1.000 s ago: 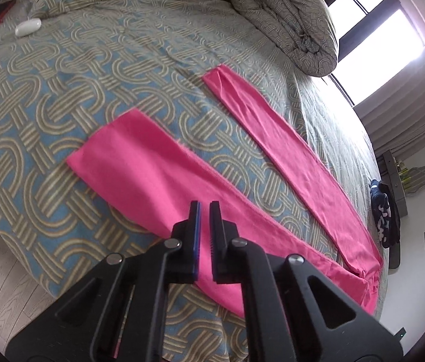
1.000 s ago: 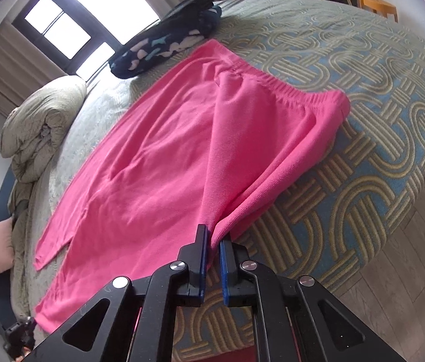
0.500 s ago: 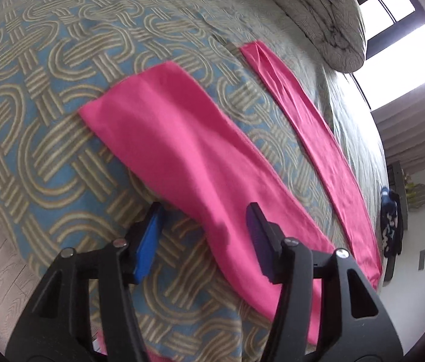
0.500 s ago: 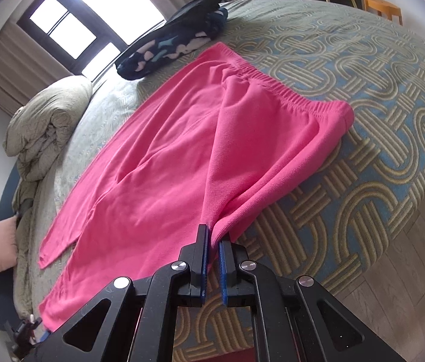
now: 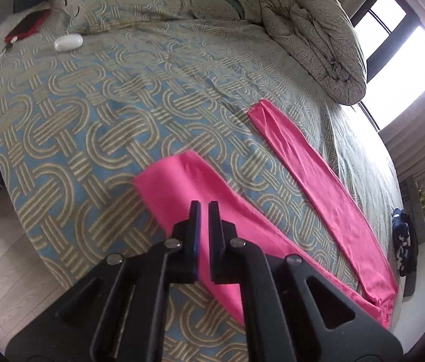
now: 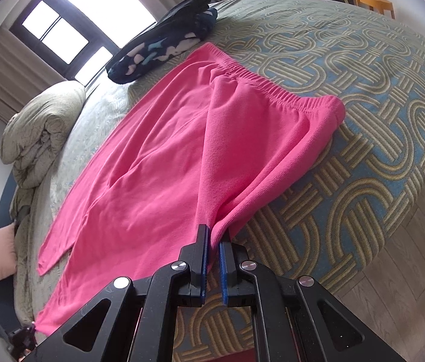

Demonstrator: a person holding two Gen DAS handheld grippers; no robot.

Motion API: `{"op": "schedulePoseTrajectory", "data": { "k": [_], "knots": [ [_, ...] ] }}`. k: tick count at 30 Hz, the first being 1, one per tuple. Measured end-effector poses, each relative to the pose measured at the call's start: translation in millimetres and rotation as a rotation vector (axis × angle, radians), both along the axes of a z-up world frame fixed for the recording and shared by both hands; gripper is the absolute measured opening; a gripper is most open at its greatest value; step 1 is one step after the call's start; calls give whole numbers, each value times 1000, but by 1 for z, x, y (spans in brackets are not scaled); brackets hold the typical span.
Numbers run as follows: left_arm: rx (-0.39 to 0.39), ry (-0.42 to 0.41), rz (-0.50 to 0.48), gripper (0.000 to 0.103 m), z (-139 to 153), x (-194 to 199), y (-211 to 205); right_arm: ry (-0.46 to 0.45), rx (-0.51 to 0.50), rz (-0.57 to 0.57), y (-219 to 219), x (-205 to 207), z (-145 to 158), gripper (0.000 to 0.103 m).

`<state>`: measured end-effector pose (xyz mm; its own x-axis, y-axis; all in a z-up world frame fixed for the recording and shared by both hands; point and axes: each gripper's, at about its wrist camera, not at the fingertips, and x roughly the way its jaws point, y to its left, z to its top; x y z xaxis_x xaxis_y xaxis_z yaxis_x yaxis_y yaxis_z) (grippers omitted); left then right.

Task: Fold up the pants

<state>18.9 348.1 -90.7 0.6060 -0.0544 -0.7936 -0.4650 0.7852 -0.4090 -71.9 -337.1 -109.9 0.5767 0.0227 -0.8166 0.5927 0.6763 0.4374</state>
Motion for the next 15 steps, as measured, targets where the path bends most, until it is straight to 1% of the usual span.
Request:
{"op": "schedulePoseTrajectory", "data": {
  "k": [1, 2, 4, 5, 6, 8, 9, 12, 13, 14, 15],
  "knots": [
    [-23, 8, 6, 7, -4, -1, 1, -1, 1, 0, 0, 0, 0, 6],
    [-47, 25, 11, 11, -10, -3, 3, -3, 3, 1, 0, 0, 0, 6],
    [-72, 68, 25, 39, -21, -6, 4, -7, 7, 4, 0, 0, 1, 8],
    [-74, 84, 39, 45, -26, -9, 5, -8, 10, 6, 0, 0, 1, 8],
    [-72, 93, 46, 48, -29, -10, 2, -7, 10, 8, 0, 0, 0, 9],
    [-89, 116, 28, 48, -38, -9, -2, -2, 9, 8, -1, -1, -1, 10],
    [-102, 129, 15, 48, -43, -7, -4, 1, 12, 8, -1, -1, -2, 12],
    [-85, 98, 17, 48, -44, -1, -6, 8, 29, 10, -2, -1, -7, 16],
    [-95, 84, 21, 48, -45, 2, -7, 5, 36, 9, -2, -1, -8, 17],
    [-117, 66, 22, 47, -45, 3, -7, 2, 46, 9, -3, -1, -10, 21],
    [-139, 49, 15, 25, -45, 5, -8, -4, 62, 10, -4, 0, -13, 25]
  ]
}}
